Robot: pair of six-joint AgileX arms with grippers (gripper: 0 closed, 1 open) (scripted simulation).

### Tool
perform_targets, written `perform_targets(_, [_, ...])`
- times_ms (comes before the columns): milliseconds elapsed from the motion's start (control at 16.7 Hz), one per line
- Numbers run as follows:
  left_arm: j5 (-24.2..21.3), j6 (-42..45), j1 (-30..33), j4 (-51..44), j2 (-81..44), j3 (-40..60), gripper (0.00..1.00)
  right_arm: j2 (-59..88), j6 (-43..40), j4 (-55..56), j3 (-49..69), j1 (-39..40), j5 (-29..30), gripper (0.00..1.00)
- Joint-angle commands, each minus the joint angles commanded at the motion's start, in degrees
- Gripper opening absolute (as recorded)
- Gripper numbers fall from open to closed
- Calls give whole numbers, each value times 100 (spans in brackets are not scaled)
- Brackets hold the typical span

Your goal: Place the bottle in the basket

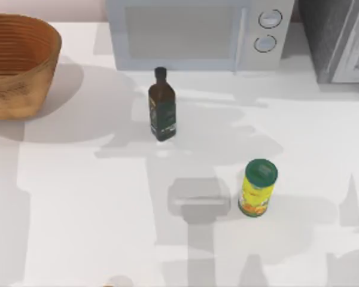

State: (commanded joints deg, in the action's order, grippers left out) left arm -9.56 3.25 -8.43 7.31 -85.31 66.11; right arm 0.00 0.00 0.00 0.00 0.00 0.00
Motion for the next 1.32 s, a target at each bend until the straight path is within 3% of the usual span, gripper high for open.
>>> perform_targets(840, [85, -34, 102, 998, -1161, 190, 0, 0, 0, 0, 0, 0, 0, 100])
perform_targets(1320, [85, -34, 102, 998, -1161, 190, 60, 0, 0, 0, 0, 0, 0, 100])
